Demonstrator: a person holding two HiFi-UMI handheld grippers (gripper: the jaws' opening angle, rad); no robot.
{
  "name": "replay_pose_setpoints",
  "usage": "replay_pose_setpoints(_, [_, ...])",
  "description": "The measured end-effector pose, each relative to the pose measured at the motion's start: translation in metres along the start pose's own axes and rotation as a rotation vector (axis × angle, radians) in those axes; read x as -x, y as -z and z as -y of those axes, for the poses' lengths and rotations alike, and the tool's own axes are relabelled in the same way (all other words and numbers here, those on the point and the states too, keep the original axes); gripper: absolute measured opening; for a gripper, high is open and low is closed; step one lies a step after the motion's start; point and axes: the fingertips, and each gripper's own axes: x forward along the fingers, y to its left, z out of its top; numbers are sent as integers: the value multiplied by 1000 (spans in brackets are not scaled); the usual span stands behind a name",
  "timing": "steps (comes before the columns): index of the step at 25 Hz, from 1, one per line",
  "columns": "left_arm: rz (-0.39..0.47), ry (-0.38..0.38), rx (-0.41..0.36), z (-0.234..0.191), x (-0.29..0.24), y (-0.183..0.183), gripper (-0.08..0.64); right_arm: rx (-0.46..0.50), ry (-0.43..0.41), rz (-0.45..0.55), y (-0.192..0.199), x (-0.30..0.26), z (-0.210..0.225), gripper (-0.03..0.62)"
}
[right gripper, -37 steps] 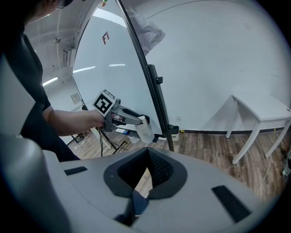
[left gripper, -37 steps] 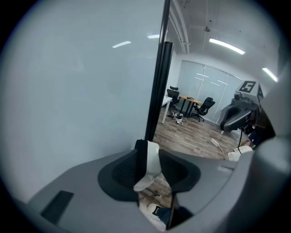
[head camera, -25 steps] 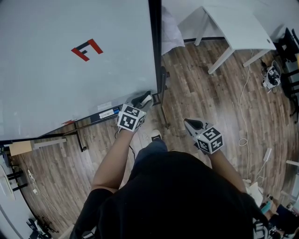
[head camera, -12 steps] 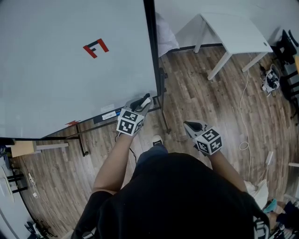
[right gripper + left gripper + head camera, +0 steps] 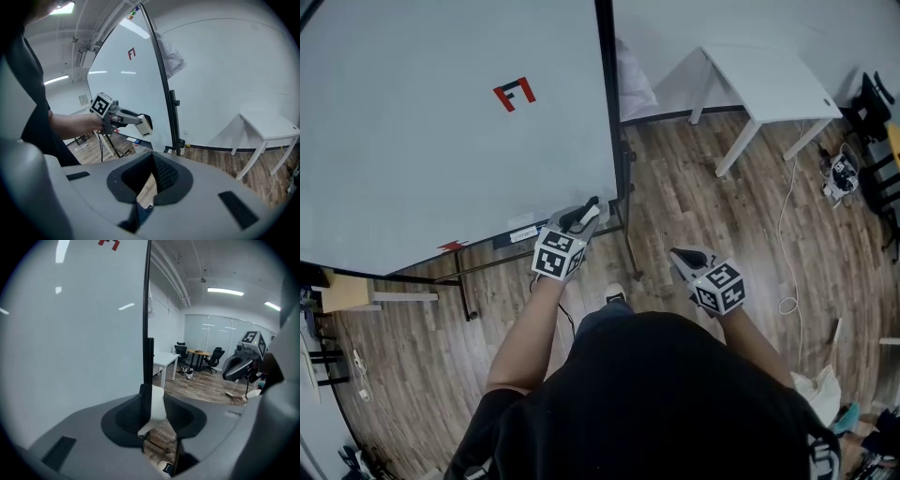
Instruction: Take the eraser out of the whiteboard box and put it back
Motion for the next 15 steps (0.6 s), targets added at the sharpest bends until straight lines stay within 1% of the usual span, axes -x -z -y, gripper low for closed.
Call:
replay_pose_setpoints(7, [14,-26,10,15,28,10,150,15,28,34,-5,21,-2,-5])
replay_pose_setpoints(15, [11,-49,20,33,55,29,151,37,29,56,-4,38,-19,-5])
